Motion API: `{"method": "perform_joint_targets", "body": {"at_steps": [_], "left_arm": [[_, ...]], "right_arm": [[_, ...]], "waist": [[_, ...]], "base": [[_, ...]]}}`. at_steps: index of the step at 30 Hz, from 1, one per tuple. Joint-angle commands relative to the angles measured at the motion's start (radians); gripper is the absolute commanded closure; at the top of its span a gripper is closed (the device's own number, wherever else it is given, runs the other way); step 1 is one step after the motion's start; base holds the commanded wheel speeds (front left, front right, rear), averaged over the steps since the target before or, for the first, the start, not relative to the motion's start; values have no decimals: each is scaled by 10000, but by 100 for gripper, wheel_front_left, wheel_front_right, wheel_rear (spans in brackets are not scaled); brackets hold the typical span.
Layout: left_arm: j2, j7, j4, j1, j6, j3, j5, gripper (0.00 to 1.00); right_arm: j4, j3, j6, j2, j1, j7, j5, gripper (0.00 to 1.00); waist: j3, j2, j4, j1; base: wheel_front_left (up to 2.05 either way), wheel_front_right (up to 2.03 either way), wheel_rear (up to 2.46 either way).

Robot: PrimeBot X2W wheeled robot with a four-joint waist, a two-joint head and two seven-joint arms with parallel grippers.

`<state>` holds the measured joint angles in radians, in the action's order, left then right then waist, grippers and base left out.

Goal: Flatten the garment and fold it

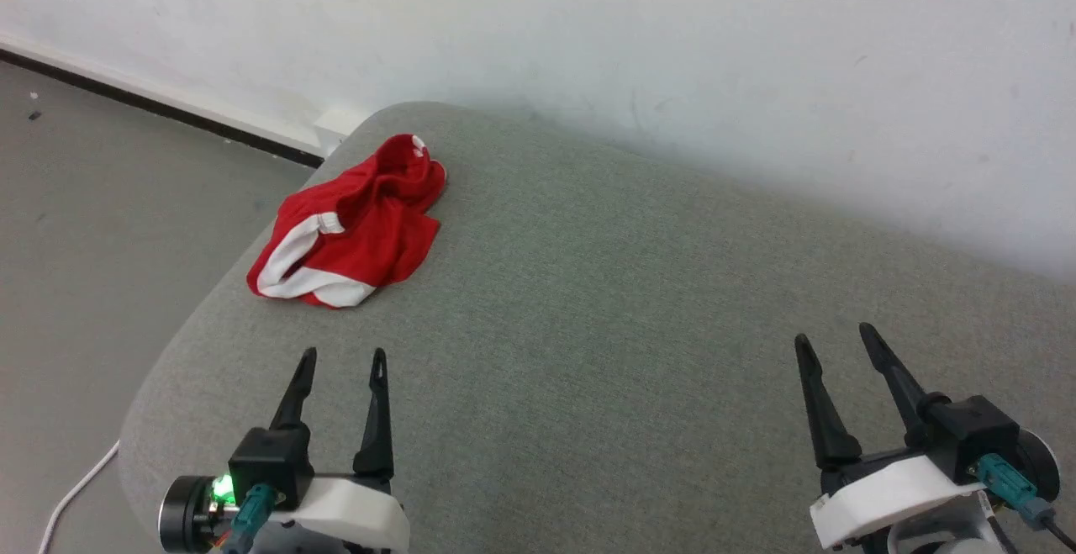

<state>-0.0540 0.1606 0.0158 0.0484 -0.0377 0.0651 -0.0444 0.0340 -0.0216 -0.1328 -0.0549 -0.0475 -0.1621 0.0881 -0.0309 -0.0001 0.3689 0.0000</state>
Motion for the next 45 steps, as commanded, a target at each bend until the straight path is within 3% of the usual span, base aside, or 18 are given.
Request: {"method": "perform_joint_targets", "body": {"at_steps": [1, 28, 45], "left_arm": [[24, 108, 29, 181, -89, 43, -43, 0], [33, 673, 14, 364, -206, 296, -56, 0], [38, 1012, -35, 485, -316, 457, -179, 0]], "right_arm": [[34, -25, 14, 30, -114, -93, 72, 0], [154, -192, 18, 41, -286, -657, 501, 0], [292, -219, 21, 47, -353, -997, 679, 0]], "waist": [[-31, 1, 243, 0], [-137, 1, 2151, 0], [-106, 1, 2891, 0]], "base": [[0, 0, 0], [0, 0, 0], [0, 0, 0]]}}
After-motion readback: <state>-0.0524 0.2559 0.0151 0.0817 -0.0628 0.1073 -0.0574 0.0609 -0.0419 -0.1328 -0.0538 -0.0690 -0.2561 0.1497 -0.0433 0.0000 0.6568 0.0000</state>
